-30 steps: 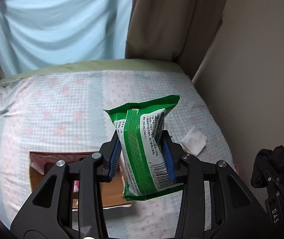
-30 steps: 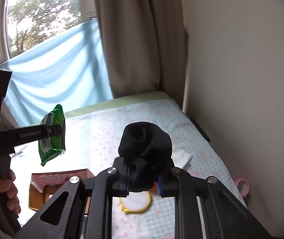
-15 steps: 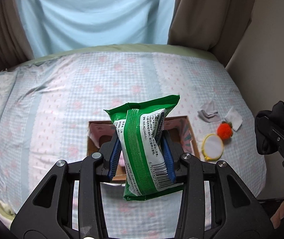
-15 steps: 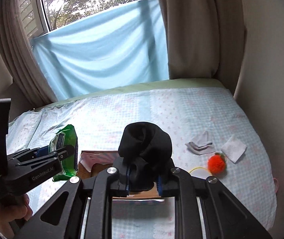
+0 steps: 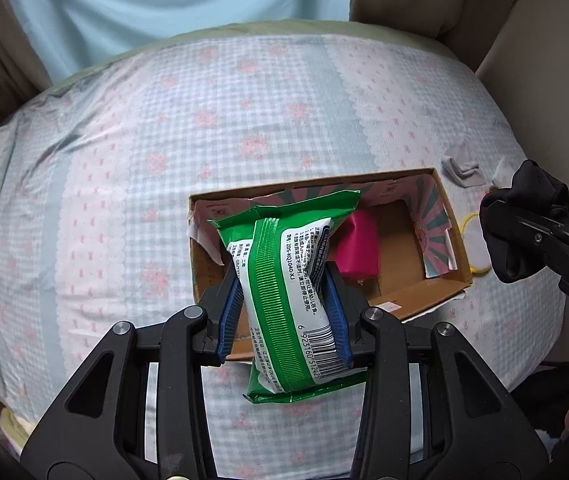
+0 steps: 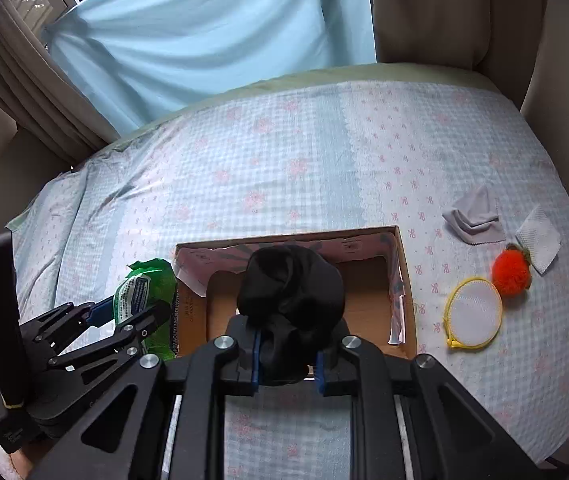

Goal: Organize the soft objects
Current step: 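Lower wipe pack and scrunchie into the box and open both grippers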

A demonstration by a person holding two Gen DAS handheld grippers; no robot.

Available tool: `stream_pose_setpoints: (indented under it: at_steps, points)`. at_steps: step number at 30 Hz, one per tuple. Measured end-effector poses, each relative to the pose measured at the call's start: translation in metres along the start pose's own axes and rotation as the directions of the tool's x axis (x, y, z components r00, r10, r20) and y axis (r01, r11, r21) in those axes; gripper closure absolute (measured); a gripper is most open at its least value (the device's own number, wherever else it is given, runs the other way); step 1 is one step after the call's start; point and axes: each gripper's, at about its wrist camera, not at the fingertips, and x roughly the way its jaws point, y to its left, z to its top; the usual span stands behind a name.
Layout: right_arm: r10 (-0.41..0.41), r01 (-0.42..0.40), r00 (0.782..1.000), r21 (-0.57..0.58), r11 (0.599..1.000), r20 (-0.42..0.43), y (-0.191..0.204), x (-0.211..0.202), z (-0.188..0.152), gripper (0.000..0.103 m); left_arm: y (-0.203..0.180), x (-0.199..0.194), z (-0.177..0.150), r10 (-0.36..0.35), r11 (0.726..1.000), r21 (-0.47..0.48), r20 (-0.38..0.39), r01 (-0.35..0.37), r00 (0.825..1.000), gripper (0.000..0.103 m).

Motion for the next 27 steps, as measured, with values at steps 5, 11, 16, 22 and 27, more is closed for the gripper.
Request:
stream_pose_setpoints:
  at_steps: [5, 11, 16, 22, 27]
  points:
    - [-0.016, 0.018, 0.996, 0.017, 1.0, -0.083, -0.011, 0.036, 0.013, 0.085, 0.002, 0.04, 0.01, -0.007, 1.0, 0.012, -0.076, 0.008, 0.997, 0.068]
    - [-0.035, 0.044, 0.984, 0.048, 0.998, -0.175, -0.031, 0.08, 0.025, 0.085, -0.01, 0.089, 0.026, -0.014, 0.998, 0.061, -0.16, 0.024, 0.987, 0.068]
    - [-0.039, 0.057, 0.969, 0.068, 0.996, -0.244, -0.048, 0.111, 0.03, 0.085, -0.016, 0.134, 0.028, 0.005, 0.995, 0.097, -0.253, 0.02, 0.967, 0.068]
    - [-0.006, 0.04, 0.952, 0.107, 0.993, -0.306, -0.064, 0.137, 0.033, 0.085, -0.019, 0.159, 0.022, 0.015, 0.991, 0.131, -0.316, 0.028, 0.948, 0.067]
    - [-0.021, 0.06, 0.94, 0.104, 0.993, -0.34, -0.067, 0.152, 0.036, 0.043, -0.023, 0.163, 0.018, 0.049, 0.983, 0.185, -0.332, 0.014, 0.942, 0.0]
